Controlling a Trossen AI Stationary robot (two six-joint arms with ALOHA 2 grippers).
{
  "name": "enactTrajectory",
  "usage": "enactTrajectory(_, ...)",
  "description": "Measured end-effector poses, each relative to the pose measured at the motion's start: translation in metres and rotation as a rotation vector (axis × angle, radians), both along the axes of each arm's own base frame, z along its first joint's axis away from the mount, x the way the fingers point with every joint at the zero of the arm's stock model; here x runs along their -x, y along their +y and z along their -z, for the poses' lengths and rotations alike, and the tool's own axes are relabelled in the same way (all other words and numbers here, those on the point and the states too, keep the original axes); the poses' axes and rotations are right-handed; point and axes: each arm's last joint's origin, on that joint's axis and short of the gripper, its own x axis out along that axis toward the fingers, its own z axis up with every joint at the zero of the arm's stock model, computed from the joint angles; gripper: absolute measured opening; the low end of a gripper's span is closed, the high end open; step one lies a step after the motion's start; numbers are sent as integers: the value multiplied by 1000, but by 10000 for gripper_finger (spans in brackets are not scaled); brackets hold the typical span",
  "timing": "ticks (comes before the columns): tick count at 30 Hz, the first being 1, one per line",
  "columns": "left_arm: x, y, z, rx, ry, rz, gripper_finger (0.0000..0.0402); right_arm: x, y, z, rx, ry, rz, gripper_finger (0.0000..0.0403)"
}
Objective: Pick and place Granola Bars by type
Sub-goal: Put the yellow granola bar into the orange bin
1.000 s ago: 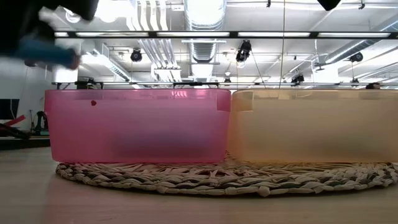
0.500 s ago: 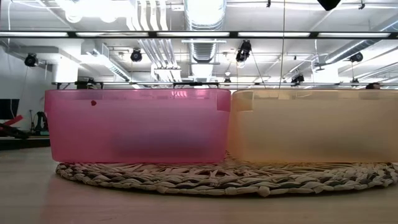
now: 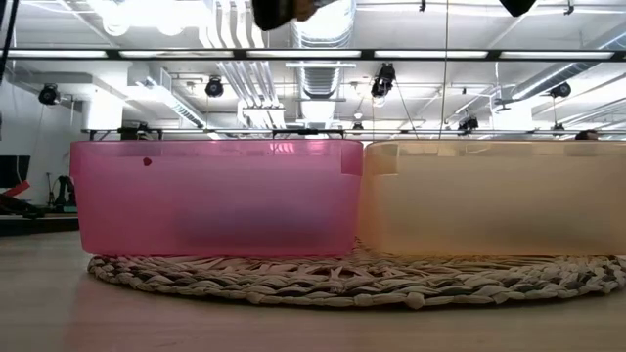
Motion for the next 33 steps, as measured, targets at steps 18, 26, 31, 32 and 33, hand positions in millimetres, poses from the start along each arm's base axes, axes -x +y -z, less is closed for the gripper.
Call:
enactTrajectory(18, -79, 9, 69, 85, -106, 56, 51, 0, 0, 0, -1, 1, 1, 8)
enactTrajectory(26, -93, 13, 91, 95, -91, 39, 51, 0, 0, 0, -1, 2, 1, 8)
enactTrajectory(31, -95, 16, 96, 94, -85, 30, 51, 0, 0, 0, -1, 2, 1, 8)
enactTrajectory(32, -95, 17, 97, 95, -80, 31, 51, 0, 0, 0, 0, 2, 1, 8)
enactTrajectory(33, -95, 18, 97, 96, -77, 31, 51, 0, 0, 0, 0, 2, 1, 8)
